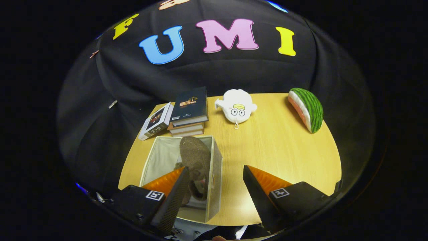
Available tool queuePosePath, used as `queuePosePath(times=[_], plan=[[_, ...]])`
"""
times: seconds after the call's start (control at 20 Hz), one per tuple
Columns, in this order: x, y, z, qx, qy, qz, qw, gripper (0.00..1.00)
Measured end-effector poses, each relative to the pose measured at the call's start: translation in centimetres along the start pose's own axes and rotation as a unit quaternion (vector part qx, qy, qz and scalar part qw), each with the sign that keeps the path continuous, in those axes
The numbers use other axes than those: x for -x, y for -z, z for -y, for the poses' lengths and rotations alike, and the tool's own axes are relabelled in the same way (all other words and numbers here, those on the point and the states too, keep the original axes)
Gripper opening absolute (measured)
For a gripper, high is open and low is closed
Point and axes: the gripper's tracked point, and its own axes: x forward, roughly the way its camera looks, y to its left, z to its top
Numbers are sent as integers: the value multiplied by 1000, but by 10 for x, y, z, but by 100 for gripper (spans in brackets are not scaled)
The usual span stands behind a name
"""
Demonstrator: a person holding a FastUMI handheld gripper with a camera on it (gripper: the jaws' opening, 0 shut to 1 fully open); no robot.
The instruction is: Open the storage box then place both shoes into the box .Put the left shoe in first, then the right shoe, with the right side of both shoes facing outward in a uniform manner.
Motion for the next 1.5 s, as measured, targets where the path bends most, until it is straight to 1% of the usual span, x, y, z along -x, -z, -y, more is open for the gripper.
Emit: queuePosePath(times=[0.15,0.35,0.6,0.9,1.0,1.15,1.35,1.5], plan=[[16,-27,17,19,11,61,998,99],[40,-59,40,44,30,137,989,99],[72,-90,76,62,62,215,973,98],[99,-117,110,84,97,283,950,99],[105,-125,118,87,105,300,944,98],[114,-135,132,92,112,309,940,98],[115,-140,149,78,116,320,937,98],[112,-136,158,71,115,314,940,98]])
